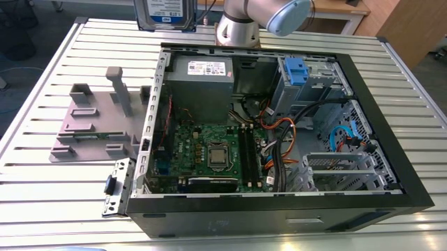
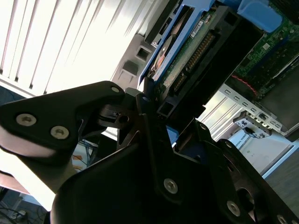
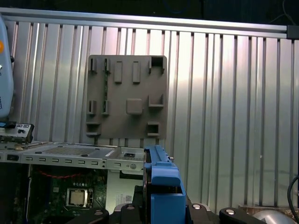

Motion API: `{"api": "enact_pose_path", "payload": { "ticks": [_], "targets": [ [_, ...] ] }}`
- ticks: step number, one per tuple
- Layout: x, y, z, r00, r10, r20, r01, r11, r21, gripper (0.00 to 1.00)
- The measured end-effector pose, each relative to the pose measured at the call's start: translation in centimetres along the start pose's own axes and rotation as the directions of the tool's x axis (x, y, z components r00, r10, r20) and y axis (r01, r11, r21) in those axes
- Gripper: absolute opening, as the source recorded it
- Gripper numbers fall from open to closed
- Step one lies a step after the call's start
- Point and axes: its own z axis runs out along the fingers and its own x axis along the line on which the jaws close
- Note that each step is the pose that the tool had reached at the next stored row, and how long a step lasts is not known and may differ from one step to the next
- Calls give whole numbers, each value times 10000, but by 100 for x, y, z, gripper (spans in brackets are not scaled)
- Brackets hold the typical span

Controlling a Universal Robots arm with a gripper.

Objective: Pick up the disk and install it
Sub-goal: 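Pick up the disk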

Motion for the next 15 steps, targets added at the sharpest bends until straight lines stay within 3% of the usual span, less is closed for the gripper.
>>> {"api": "enact_pose_path", "payload": {
  "ticks": [15],
  "targets": [
    [5,-125,-6,10000,-1,0,1,10000,0,37]
  ]
}}
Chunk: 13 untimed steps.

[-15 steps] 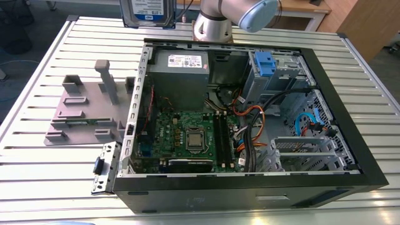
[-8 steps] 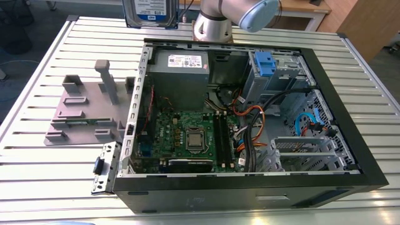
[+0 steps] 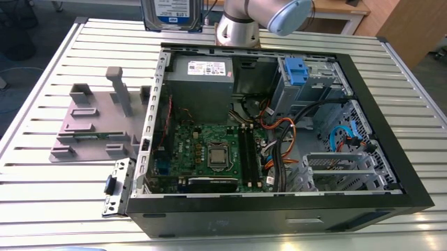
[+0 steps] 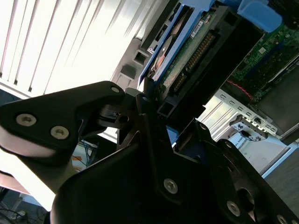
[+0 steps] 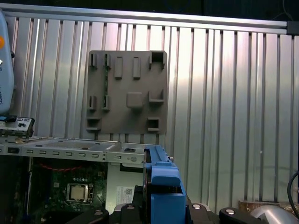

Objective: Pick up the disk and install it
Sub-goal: 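Pick up the disk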

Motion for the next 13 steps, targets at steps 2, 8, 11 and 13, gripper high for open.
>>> {"api": "enact_pose_path", "payload": {
  "ticks": [2,8,11,13],
  "targets": [
    [2,-36,-2,10000,1,0,-1,10000,-2,37],
    [5,-119,-5,10000,0,0,0,10000,-4,37],
    [6,-143,-7,10000,0,0,0,10000,-5,37],
    [7,-160,-7,10000,1,0,-1,10000,-4,37]
  ]
}}
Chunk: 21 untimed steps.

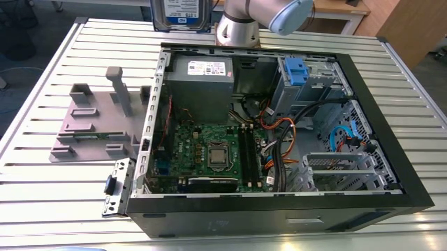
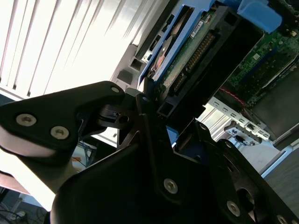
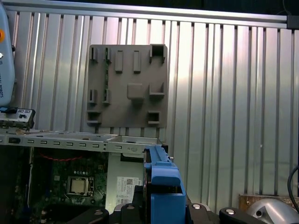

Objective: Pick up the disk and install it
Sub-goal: 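Pick up the disk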

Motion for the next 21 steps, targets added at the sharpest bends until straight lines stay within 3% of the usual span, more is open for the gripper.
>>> {"api": "enact_pose_path", "payload": {
  "ticks": [11,21],
  "targets": [
    [2,-47,-2,10000,0,0,0,10000,0,37],
    [36,-50,-2,10000,-1,1,1,10000,0,37]
  ]
}}
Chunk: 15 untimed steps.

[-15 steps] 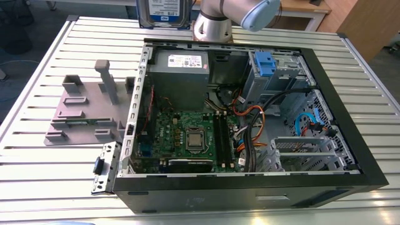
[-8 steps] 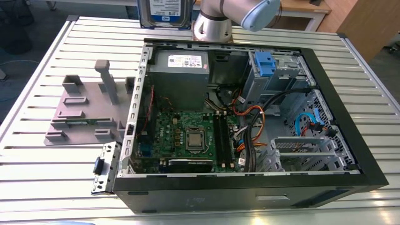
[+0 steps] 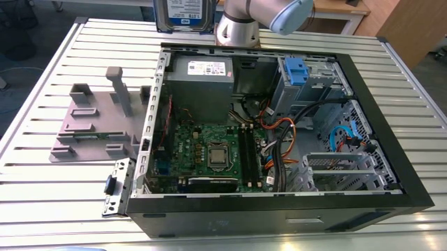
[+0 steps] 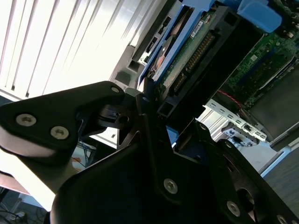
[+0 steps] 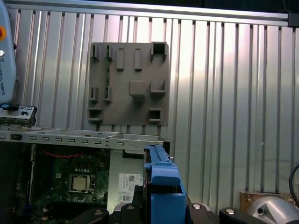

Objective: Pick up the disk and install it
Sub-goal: 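Pick up the disk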

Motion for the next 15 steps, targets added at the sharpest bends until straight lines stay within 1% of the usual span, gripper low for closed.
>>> {"api": "enact_pose_path", "payload": {
  "ticks": [3,5,15],
  "targets": [
    [8,0,-1,10000,1,-1,-1,10000,-1,37],
    [25,-2,-1,10000,0,-1,0,10000,0,37],
    [44,-5,-1,10000,-1,-1,1,10000,0,37]
  ]
}}
